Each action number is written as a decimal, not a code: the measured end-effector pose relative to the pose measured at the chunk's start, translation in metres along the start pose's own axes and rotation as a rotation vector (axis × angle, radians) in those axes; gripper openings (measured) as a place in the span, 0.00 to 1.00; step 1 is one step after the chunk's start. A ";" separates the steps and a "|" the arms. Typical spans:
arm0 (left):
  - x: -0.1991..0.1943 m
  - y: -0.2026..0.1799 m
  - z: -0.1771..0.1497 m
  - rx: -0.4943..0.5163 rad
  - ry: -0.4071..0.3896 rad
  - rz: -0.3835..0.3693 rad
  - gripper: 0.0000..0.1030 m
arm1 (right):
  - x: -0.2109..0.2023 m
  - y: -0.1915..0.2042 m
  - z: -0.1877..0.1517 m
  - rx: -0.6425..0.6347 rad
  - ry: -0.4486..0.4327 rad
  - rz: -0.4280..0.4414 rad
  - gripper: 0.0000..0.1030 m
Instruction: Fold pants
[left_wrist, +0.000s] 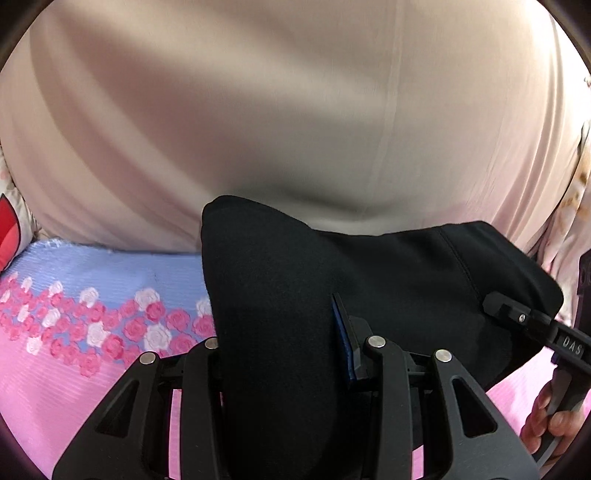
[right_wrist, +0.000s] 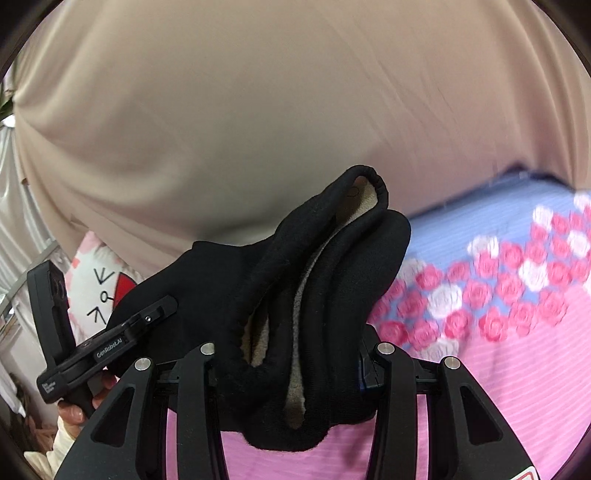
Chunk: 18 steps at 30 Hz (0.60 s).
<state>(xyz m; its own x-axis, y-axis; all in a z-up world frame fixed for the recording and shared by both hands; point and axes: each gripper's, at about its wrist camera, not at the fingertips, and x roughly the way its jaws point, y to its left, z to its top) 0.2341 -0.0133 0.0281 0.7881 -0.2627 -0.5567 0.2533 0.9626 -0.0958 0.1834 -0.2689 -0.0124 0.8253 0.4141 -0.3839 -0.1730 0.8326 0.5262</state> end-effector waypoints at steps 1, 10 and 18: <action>0.006 0.001 -0.004 -0.002 0.014 0.000 0.35 | 0.007 -0.006 -0.004 0.016 0.020 -0.006 0.40; 0.028 0.003 -0.035 0.022 0.116 0.082 0.56 | 0.025 -0.039 -0.023 0.136 0.148 -0.102 0.60; -0.055 0.028 0.010 -0.033 0.002 0.193 0.64 | -0.059 -0.005 0.004 -0.018 -0.030 -0.350 0.24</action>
<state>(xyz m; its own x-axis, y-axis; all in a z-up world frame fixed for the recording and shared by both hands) 0.2034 0.0276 0.0645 0.8193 -0.0726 -0.5688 0.0786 0.9968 -0.0140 0.1373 -0.2988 0.0107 0.8519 0.0916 -0.5157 0.1141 0.9285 0.3534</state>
